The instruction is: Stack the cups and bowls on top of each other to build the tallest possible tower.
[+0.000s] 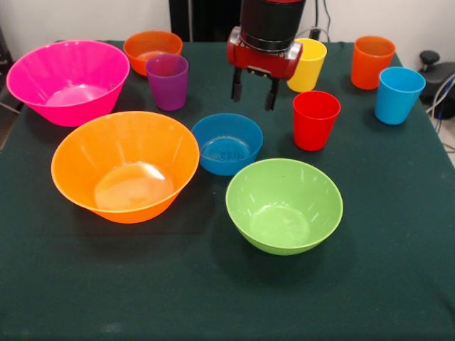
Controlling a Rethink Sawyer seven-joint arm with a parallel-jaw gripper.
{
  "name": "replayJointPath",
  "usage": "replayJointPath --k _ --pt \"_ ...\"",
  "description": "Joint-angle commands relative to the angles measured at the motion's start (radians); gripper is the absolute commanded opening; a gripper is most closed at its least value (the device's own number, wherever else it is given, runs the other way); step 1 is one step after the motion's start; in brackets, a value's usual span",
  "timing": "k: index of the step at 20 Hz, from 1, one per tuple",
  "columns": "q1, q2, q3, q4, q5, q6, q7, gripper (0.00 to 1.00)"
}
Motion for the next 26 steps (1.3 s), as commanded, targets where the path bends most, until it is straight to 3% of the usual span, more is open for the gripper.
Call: replayJointPath --k 1,11,16,18,26 --pt "0.027 -0.03 0.08 0.086 0.03 0.051 0.097 1.0" --pt "0.035 -0.042 0.067 0.154 0.017 -0.019 0.116 1.0" --pt "0.023 -0.012 0.072 0.159 0.021 -0.046 0.12 1.0" --pt "0.013 0.002 0.079 0.176 0.009 -0.101 0.118 1.0" --pt "0.017 0.032 0.07 0.147 0.008 -0.096 0.107 1.0"
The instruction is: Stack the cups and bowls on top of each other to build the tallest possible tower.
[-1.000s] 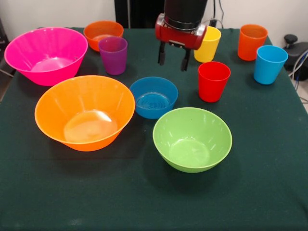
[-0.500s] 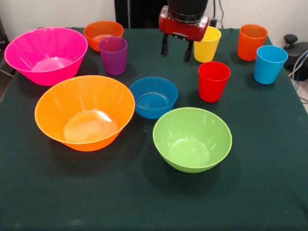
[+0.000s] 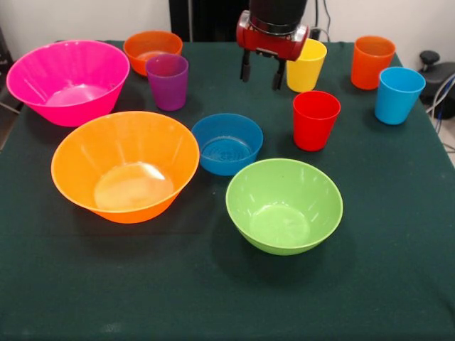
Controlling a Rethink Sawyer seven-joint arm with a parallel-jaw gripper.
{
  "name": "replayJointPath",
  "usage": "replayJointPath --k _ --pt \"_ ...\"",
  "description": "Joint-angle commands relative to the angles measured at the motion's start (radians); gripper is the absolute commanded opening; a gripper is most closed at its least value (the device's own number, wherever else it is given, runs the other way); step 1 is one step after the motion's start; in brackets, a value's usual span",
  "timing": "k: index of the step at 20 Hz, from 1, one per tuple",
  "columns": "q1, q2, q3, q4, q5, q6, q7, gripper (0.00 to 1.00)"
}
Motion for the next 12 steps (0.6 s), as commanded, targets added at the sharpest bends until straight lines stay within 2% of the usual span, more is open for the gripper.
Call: replayJointPath --k 1,6,12 --pt "0.007 0.07 0.07 0.002 0.007 -0.042 0.102 1.0" --pt "0.017 0.077 0.063 -0.034 0.01 0.0 0.095 1.0" --pt "0.018 0.082 0.065 -0.043 0.013 0.006 0.093 1.0"
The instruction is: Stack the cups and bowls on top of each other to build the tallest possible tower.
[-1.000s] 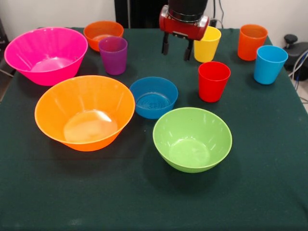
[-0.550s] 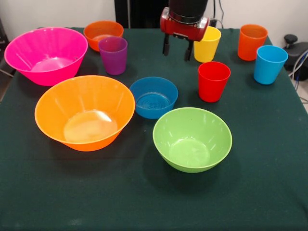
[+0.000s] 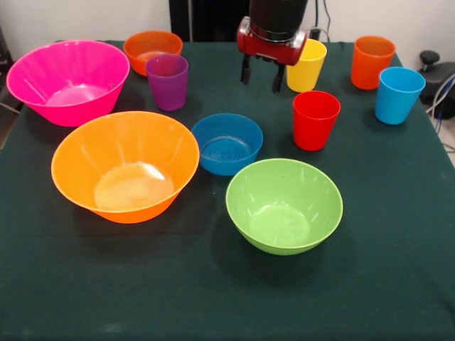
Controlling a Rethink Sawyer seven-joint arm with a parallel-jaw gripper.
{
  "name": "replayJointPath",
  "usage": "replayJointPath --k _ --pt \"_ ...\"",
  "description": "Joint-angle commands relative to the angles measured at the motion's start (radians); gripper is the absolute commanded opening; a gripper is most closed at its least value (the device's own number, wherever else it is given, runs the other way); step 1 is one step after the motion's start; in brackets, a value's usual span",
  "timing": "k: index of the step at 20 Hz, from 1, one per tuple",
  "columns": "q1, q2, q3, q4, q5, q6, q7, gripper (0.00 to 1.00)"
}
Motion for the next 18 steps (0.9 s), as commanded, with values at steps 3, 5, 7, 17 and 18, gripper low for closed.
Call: replayJointPath --k 3,5,7,17,18 --pt "0.016 0.045 0.066 -0.031 0.014 -0.008 0.098 1.0" --pt "0.015 0.037 0.064 -0.016 0.015 -0.014 0.103 1.0" --pt "0.02 0.026 0.057 0.004 0.013 -0.027 0.113 1.0" --pt "0.033 0.037 0.038 0.092 0.002 -0.125 0.157 1.0" --pt "0.035 0.037 0.036 0.099 0.005 -0.131 0.162 1.0"
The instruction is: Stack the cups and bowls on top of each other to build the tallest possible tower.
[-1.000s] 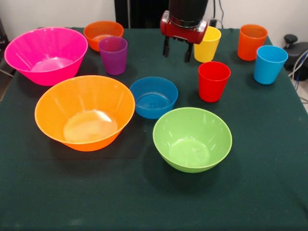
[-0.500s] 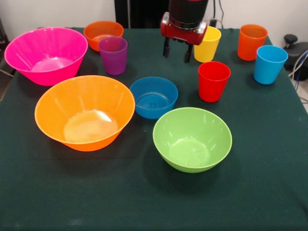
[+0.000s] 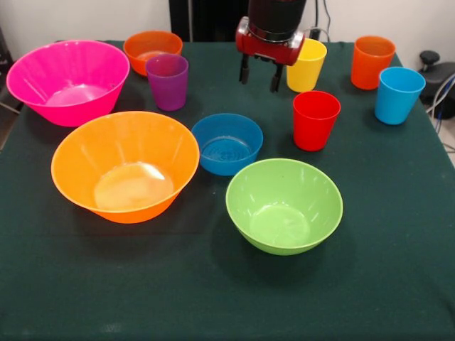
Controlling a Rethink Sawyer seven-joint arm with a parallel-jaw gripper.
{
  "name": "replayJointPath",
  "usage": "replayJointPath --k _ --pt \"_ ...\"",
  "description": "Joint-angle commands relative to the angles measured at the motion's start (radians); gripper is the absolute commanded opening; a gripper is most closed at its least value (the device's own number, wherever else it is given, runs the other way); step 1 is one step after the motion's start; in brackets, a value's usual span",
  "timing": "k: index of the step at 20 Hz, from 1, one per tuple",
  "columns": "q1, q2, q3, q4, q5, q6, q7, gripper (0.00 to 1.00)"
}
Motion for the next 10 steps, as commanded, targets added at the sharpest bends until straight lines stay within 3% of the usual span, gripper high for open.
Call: replayJointPath --k 1,10 --pt "0.032 0.035 0.045 0.093 0.005 -0.123 0.166 1.0" --pt "0.033 0.044 0.043 0.047 0.019 -0.076 0.124 1.0"
